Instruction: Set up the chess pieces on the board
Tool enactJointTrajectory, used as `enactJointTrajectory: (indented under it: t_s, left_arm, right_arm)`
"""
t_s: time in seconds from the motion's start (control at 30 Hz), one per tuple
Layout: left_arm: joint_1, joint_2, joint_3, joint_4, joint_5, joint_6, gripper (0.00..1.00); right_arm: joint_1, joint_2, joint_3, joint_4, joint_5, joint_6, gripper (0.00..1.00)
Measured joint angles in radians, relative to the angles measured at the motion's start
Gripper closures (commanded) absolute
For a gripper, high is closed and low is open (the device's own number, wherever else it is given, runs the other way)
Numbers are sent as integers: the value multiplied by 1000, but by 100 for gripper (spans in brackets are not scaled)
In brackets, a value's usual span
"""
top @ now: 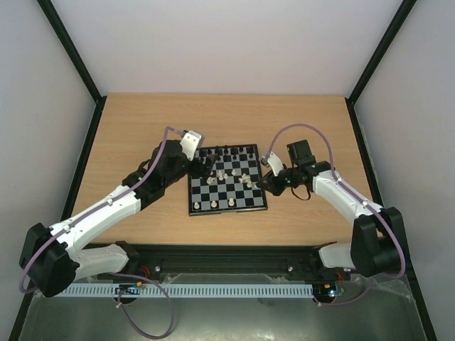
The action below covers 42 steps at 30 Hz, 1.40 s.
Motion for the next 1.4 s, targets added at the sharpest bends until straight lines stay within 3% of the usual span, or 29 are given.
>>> enactJointTrajectory:
  t_s: [0.2,0.5,0.97,1.4]
  left_arm:
    - [22,-16,-18,25,2,-6,1]
    - [75,48,-27,14,-253,-214,1]
    - [95,113,-13,-42,-114,-186,1]
    - [95,111,-13,-42,-93,-164,1]
  right_arm:
    - [47,0,-73,40,108,-89,88]
    - [100,0,-148,119,226,-152,88]
    - [111,63,-161,190,288,-162,88]
    - [124,101,-161,219,314,-160,87]
